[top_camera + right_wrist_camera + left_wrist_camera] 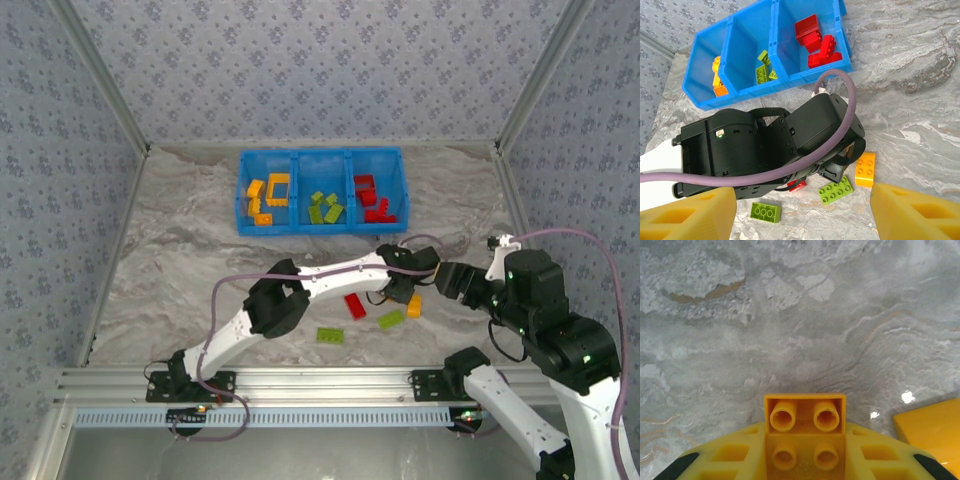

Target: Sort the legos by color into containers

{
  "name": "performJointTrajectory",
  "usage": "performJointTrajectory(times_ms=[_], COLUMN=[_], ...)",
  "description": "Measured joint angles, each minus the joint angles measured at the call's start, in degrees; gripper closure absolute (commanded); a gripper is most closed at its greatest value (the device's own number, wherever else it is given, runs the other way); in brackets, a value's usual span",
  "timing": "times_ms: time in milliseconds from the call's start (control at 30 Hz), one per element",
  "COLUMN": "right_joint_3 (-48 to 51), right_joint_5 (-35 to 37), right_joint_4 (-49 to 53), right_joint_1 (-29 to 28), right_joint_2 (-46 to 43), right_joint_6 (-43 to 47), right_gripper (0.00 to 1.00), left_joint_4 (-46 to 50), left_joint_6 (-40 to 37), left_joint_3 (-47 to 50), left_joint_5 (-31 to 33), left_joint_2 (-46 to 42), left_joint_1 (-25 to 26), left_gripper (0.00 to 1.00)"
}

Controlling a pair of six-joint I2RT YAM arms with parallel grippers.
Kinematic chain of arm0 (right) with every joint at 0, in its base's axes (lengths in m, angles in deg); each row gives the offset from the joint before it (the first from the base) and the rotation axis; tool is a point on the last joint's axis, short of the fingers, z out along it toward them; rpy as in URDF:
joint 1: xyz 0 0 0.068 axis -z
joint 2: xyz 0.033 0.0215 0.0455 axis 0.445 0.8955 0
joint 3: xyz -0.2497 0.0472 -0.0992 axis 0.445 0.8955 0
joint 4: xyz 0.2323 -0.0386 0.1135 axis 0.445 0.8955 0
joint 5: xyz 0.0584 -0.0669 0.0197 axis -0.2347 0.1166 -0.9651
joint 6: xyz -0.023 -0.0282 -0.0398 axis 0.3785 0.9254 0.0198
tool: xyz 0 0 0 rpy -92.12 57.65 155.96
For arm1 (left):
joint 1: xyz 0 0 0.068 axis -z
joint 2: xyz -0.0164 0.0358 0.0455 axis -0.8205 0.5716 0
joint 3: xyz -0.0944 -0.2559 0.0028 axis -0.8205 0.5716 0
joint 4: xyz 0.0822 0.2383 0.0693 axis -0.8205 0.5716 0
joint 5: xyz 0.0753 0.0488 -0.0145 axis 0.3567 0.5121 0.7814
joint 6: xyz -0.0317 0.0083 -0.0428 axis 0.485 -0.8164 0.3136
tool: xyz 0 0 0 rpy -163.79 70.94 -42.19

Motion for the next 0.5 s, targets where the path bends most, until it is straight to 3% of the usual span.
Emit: performJointTrajectory(times_ms=[133,300,400,500], right_joint_3=[0.1,2.4,5.0,7.3], right_joint_5=[-0.2,-3.5,-5.9,-6.1], right_joint_4=[-0.4,-5.2,-8.9,-13.5], right_joint_1=[0.0,0.0,-1.1,-6.0], right_joint_2=[0.4,1.7,4.6,8.9], right_joint_6=[0.5,1.7,2.1,2.2], right_gripper=[0.27,0.29,0.29,0.29], left_joint_4=[-0.1,-0.8,-1.6,-2.9], left_joint_6=[0.0,0.0,0.0,0.0], left_joint_3=[6.1,17.1,22.8,28.1], left_joint_5=[2.1,3.3,3.7,3.7], left_joint_2=[-4.8,-19.7,-31.4,-41.4], left_joint_1=[-0.4,-3.6,-8.3,-15.0], left_gripper=[0.69,0.68,0.68,0.68])
